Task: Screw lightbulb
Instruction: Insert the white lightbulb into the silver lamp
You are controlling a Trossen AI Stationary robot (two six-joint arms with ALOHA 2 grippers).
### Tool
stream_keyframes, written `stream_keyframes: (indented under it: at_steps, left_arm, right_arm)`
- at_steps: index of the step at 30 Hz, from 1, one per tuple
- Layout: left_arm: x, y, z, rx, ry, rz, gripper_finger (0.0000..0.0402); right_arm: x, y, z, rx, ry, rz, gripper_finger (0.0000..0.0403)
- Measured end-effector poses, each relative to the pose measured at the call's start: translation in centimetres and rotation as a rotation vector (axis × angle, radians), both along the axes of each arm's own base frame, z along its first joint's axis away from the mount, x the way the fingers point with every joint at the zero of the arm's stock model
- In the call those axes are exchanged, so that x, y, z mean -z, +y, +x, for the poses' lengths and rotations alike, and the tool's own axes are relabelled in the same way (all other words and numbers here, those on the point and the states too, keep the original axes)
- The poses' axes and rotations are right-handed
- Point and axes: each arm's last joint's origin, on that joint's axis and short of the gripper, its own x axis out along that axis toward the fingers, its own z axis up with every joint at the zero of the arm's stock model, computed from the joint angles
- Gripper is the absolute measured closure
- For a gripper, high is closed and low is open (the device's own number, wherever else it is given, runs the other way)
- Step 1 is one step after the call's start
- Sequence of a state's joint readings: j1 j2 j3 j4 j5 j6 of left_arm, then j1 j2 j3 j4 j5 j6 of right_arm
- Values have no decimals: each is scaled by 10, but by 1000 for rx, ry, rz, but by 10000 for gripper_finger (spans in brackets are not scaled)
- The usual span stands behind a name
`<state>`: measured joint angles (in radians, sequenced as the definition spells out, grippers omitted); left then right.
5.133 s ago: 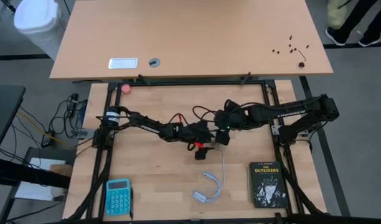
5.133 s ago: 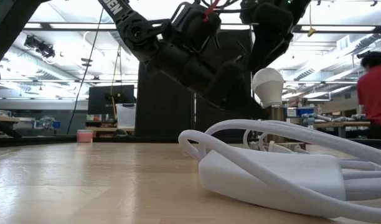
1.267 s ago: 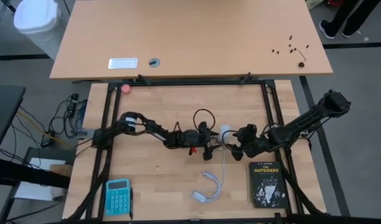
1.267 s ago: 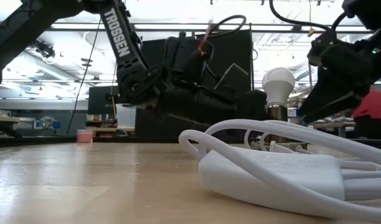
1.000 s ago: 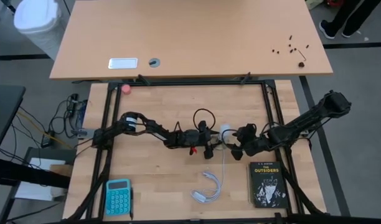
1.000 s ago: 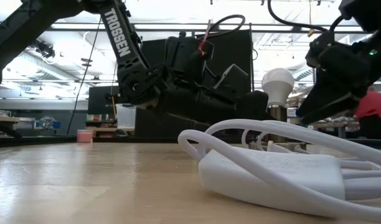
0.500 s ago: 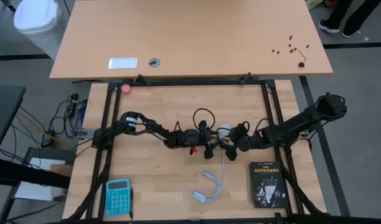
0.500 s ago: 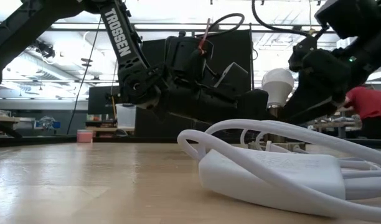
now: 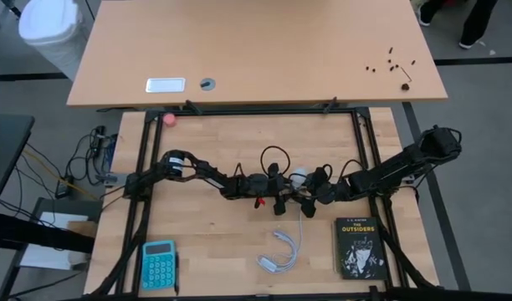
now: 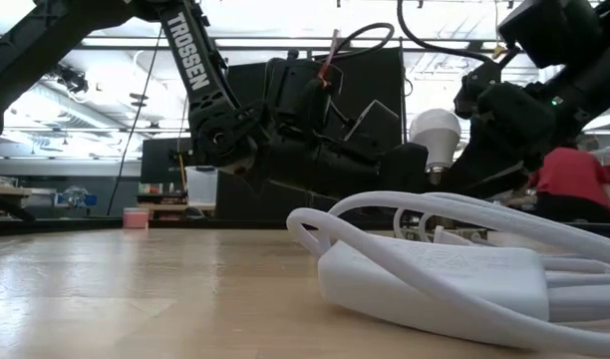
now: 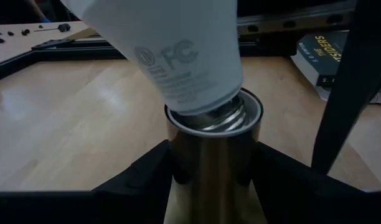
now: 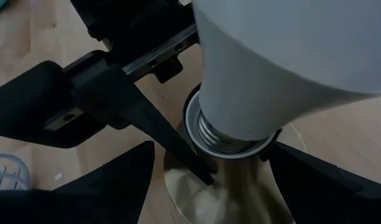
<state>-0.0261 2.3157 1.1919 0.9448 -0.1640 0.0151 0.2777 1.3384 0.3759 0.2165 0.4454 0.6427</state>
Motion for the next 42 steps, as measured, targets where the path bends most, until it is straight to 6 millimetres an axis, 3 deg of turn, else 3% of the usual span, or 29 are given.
stream_keyframes:
  at_steps: [16,28,42]
  left_arm:
    - [1,5,-1,-61,16,6,198]
    - [2,7,0,-1,27,23,198]
    - [2,4,0,97,36,57,198]
  right_arm:
    - [-10,-2,-14,-1,49,2,78]
    - [-58,-11,-16,-7,174,-65,78]
    - [-63,-7,-20,-8,121,-80,80]
